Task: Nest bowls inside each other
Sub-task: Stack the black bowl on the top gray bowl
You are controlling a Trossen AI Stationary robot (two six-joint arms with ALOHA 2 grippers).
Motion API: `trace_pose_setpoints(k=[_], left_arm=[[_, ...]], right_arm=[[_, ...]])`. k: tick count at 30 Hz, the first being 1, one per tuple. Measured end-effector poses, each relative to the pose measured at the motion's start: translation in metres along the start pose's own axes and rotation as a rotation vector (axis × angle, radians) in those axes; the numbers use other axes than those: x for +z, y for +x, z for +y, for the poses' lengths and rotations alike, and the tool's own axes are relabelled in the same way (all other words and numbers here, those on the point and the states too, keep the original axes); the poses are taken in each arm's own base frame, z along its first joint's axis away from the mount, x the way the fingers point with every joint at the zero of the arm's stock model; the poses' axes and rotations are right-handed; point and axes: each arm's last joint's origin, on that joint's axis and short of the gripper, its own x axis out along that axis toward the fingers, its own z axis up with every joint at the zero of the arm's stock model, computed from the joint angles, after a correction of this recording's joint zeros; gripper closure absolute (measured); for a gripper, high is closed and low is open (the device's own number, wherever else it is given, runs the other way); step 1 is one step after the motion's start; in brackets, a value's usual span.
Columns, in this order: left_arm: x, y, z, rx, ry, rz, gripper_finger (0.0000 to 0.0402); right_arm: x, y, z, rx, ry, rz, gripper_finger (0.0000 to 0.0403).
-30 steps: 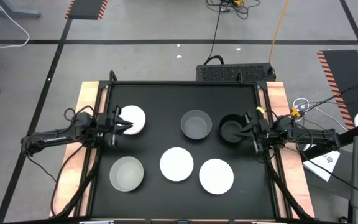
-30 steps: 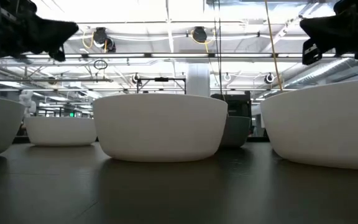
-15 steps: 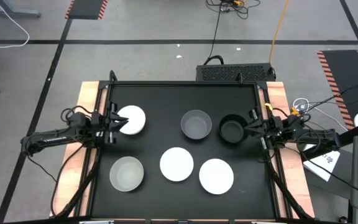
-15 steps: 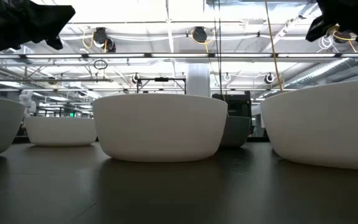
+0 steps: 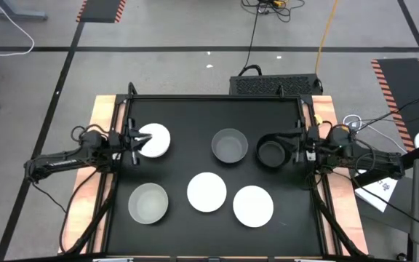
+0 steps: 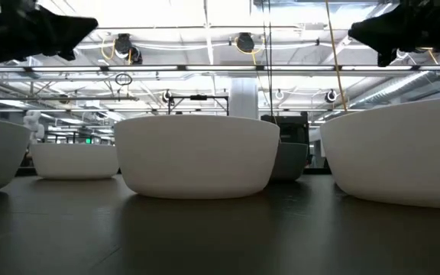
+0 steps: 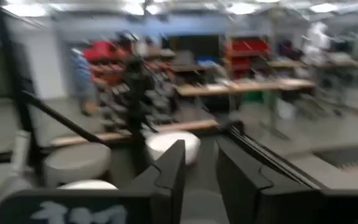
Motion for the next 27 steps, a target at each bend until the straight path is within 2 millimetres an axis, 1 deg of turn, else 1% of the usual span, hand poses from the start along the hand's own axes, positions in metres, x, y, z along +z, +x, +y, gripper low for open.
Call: trace_pose_setpoints(k=[3,5,9,12,15,17,19,22,24,27], left_arm=[[0.014,-0.002,0.010,0.173,0.001,0.195,0.0360],[0.020,-0.004,0.013,0.207,-0.010,0.252,0.0360],[0.026,-0.006,0.012,0.152,-0.037,0.186,0.0360],[0.022,-0.011,0.013,0.203,-0.058,0.182,0.0360],[0.019,-0.013,0.014,0.247,-0.082,0.173,0.0360],[0.016,-0.014,0.014,0.256,-0.088,0.200,0.0360],[0.017,-0.014,0.015,0.265,-0.091,0.189,0.0360],[0.018,-0.014,0.015,0.254,-0.103,0.178,0.0360],[0.018,-0.013,0.014,0.222,-0.104,0.172,0.0360],[0.017,-0.013,0.014,0.199,-0.106,0.181,0.0360]], right_arm=[[-0.006,-0.002,-0.003,-0.065,-0.009,0.092,0.0303],[-0.010,-0.003,-0.005,-0.096,-0.017,0.124,0.0294],[-0.019,-0.003,-0.008,-0.130,-0.014,0.125,0.0283],[-0.027,-0.002,-0.011,-0.165,0.040,0.086,0.0280],[-0.042,-0.002,-0.018,-0.273,0.102,0.100,0.0280],[-0.046,-0.003,-0.022,-0.343,0.121,0.099,0.0280],[-0.046,-0.003,-0.025,-0.397,0.153,0.082,0.0280],[-0.039,-0.004,-0.029,-0.460,0.227,0.061,0.0280],[-0.032,-0.005,-0.030,-0.489,0.251,0.087,0.0280],[-0.018,-0.005,-0.030,-0.521,0.241,0.162,0.0280]])
